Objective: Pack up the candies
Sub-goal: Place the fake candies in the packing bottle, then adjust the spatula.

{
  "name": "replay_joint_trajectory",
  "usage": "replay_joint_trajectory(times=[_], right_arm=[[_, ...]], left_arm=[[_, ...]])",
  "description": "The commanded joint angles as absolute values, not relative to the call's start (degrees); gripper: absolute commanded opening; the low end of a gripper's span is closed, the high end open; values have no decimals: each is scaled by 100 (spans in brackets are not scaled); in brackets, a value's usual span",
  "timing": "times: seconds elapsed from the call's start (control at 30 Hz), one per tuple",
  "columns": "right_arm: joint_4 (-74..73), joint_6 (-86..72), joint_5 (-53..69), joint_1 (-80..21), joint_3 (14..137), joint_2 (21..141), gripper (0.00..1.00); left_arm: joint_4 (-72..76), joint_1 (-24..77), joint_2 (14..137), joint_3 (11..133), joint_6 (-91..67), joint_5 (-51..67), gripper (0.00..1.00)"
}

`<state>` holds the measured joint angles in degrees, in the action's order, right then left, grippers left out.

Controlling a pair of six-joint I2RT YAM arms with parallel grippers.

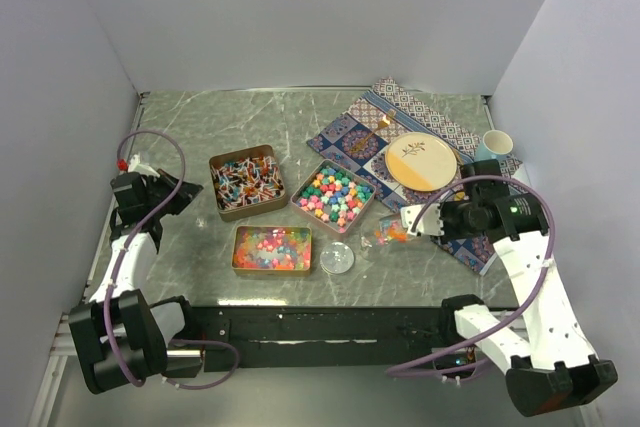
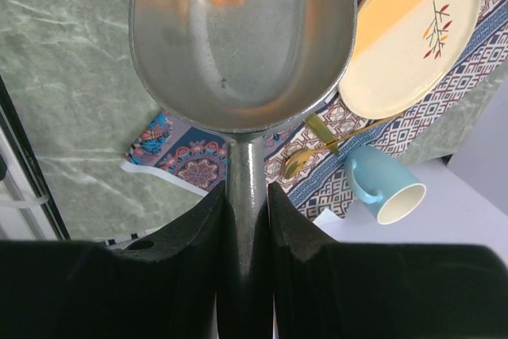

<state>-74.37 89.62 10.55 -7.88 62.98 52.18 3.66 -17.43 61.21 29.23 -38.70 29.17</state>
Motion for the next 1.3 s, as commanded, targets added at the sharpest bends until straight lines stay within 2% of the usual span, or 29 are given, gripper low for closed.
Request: replay_joint_trajectory(times=[0.0,0.3,0.63,0.7,0.83,0.87,1.03,1.27], right_arm=[[-7199,8807,607,-1063,6539,5212,0],[-7084,8359,246,-1186,6820,5651,0],[-7163,8692,-219,-1608,6987,5608,0],[-7137,8727,-281,-1635,7057,5608,0],[-6733,8272,-134,-1582,7522,5817,0],[-6698,8088,7,-1573,7741,5897,0],[-6409,6436,1500,-1801,8859,6538,0],[-4915,4958,1512,-3303,8491,7039,0]], left_arm=[[650,-1775,5985,2857,-3972,2892,1],[756,-1784,5994,2848,-4122,2962,1],[914,-1784,6099,2900,-4254,3102,1],[949,-1775,6135,2953,-4306,3216,14],[1282,-1758,6187,3146,-4403,4207,63],[1327,-1697,6196,3207,-4447,4601,69],[1845,-1451,6319,3498,-4825,5781,86],[2206,-774,6442,3858,-5440,6635,90]])
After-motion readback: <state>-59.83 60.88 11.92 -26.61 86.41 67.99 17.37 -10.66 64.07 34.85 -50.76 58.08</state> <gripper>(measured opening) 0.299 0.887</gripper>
